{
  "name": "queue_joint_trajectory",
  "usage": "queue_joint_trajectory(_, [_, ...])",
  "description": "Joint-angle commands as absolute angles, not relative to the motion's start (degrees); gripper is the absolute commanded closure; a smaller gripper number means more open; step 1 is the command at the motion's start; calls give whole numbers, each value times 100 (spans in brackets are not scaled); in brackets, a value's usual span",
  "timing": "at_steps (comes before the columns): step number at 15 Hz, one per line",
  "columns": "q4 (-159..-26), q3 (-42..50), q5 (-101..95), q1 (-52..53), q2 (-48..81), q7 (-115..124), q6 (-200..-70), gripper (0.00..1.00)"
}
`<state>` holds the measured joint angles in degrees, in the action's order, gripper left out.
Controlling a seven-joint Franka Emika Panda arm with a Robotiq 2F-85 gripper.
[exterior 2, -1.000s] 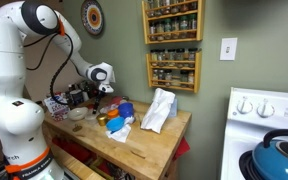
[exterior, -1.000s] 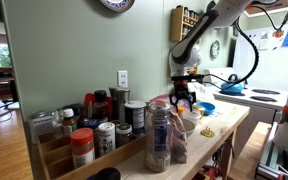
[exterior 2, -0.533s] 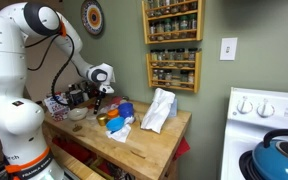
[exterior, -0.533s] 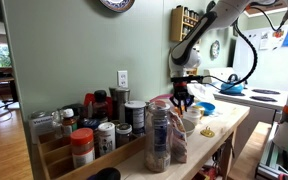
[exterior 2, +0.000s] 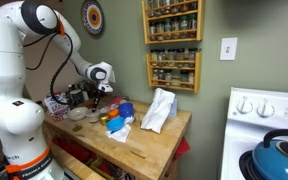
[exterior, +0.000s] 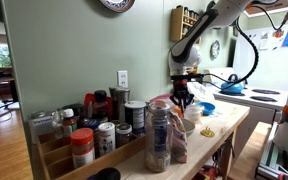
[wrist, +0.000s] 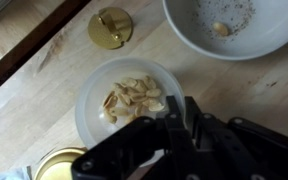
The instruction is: Spill the transparent bowl is content on a white lid, then spill the white lid is content in a light brown plate
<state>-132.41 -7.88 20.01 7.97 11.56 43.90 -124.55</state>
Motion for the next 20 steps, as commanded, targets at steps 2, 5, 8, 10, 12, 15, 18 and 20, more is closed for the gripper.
queue_joint_trajectory(2, [-13293,-931,2112,935,586,3834,-12039,97])
queue_joint_trajectory(5, [-13078,-1050,2014,1040,412,3184,-12084,97])
queue_joint_trajectory(8, [-12674,-1123,1974,1115,497,2532,-12309,97])
queue_joint_trajectory(10, [-12437,-1152,2065,1132,604,1999,-12526,97])
queue_joint_trajectory(12, [-12241,-1185,2171,1135,725,1431,-12813,97])
queue_joint_trajectory(15, [-12280,-1150,2035,1132,623,1650,-12690,88])
queue_joint_trajectory(18, [-12236,-1153,2037,1132,684,1563,-12697,97])
queue_joint_trajectory(20, [-12257,-1174,2298,1063,814,886,-12987,97])
